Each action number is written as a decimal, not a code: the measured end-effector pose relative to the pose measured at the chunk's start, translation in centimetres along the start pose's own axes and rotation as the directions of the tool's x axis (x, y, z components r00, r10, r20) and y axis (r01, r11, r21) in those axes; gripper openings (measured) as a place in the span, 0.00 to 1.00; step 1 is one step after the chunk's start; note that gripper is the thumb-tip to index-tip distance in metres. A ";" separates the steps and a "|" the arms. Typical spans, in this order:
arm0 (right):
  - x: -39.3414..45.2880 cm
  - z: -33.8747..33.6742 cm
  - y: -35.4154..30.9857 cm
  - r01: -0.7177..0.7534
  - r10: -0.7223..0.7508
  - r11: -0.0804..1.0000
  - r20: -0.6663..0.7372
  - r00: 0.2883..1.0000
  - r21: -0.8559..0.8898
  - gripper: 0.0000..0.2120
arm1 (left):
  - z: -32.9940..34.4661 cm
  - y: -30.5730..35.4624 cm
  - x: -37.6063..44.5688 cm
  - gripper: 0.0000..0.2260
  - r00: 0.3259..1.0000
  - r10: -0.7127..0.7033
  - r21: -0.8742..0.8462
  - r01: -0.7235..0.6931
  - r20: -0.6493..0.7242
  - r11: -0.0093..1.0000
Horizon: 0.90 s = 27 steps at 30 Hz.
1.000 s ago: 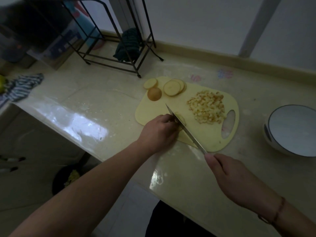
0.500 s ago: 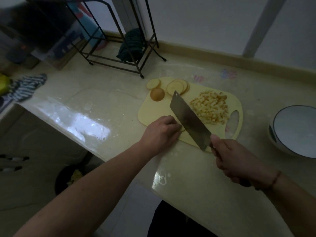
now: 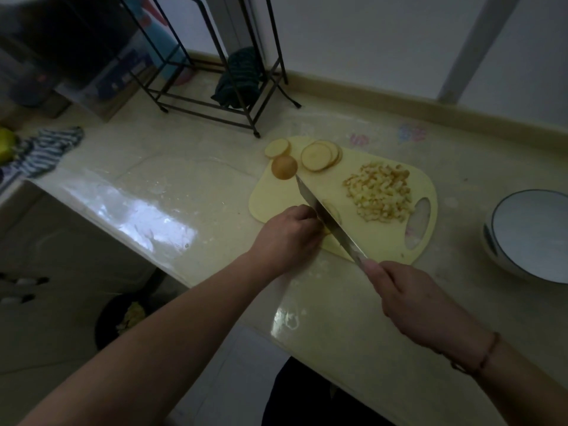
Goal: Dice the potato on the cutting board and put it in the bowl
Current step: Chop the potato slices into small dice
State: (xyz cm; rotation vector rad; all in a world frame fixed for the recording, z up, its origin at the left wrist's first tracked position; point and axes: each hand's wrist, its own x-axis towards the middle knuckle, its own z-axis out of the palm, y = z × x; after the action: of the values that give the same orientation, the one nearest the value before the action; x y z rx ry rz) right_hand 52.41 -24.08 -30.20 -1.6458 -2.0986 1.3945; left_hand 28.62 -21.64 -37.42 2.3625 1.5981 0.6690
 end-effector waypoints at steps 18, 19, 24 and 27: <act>1.8 0.7 -1.0 -0.010 0.010 0.999 0.003 1.000 -0.049 0.25 | 0.1 -0.4 0.2 0.11 0.998 0.058 0.012 -0.058 -0.014 0.998; 1.8 0.3 -0.9 -0.041 0.042 0.999 0.029 0.999 -0.013 0.25 | 0.1 -0.4 0.2 0.11 0.998 0.064 0.019 -0.064 -0.011 0.998; 1.7 -1.1 -0.6 -0.263 0.219 0.931 0.190 0.957 0.252 0.25 | -0.1 -0.5 0.0 0.14 0.998 0.063 0.021 -0.063 0.013 0.998; 1.4 -0.7 -0.8 -0.186 0.162 0.964 0.137 0.977 0.189 0.24 | -0.1 -0.3 0.2 0.14 0.999 0.047 0.015 -0.047 -0.004 0.999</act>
State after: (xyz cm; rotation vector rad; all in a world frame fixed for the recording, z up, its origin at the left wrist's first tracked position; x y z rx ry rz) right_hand 51.76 -22.49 -29.82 -1.7379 -1.8340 1.7379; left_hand 28.40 -21.38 -37.39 2.4179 1.5586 0.6752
